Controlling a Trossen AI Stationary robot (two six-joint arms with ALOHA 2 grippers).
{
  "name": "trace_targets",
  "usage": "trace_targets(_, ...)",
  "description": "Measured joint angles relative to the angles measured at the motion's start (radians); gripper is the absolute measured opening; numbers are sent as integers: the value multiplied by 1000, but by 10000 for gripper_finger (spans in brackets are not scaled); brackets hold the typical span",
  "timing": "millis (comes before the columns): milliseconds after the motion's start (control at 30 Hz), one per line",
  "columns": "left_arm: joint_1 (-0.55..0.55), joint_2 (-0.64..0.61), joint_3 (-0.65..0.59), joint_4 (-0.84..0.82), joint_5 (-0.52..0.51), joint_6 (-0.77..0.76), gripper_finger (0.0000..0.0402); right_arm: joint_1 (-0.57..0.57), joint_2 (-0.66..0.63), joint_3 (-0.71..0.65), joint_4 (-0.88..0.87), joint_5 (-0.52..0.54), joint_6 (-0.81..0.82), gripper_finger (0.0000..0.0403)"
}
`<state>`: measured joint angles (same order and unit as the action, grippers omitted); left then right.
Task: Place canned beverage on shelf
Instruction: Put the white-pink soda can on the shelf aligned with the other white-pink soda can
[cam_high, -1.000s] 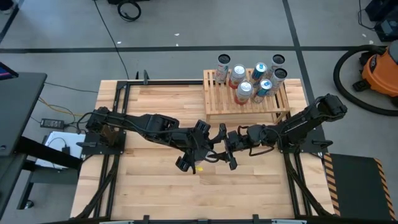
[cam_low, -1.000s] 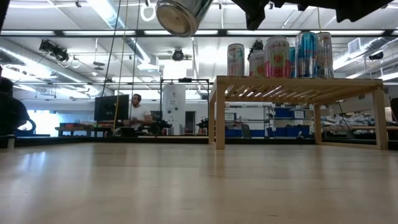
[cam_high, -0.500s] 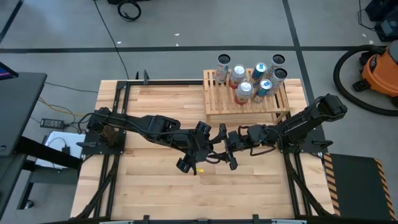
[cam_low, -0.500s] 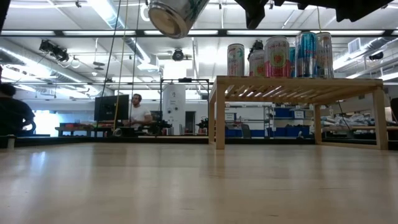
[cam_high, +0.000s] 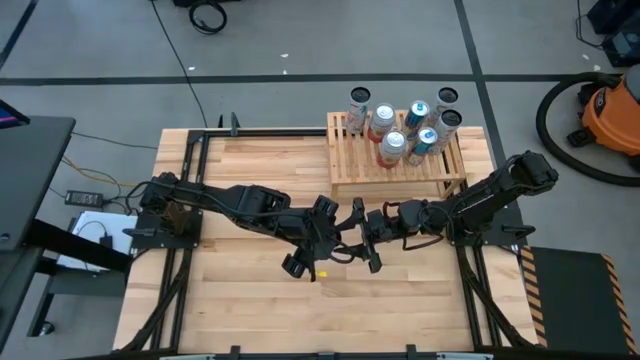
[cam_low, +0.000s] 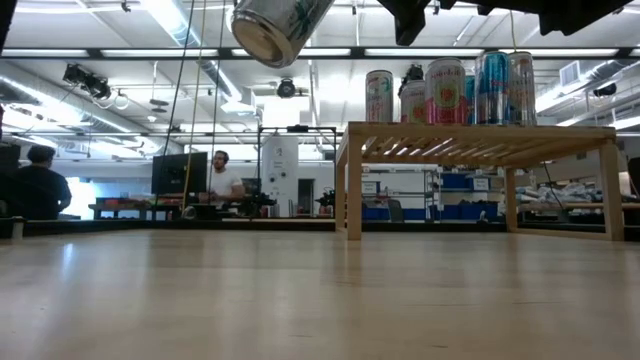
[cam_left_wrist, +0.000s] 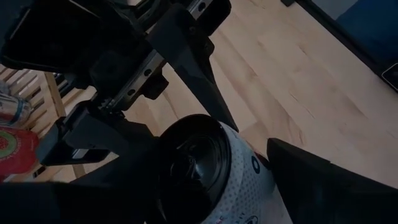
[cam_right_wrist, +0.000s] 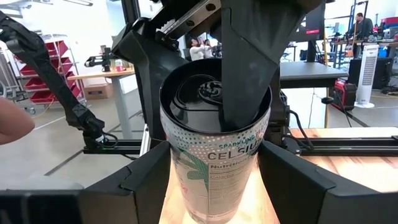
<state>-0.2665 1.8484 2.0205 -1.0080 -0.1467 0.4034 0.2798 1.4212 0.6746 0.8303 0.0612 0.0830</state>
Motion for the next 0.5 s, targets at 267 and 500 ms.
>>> trace_targets(267,0,0,0,0,1,-10,271,0,0,5,-7,0,0,244)
trace_targets(500,-3,0,0,-8,4,-25,270,1,0,34,-63,-5,0,244)
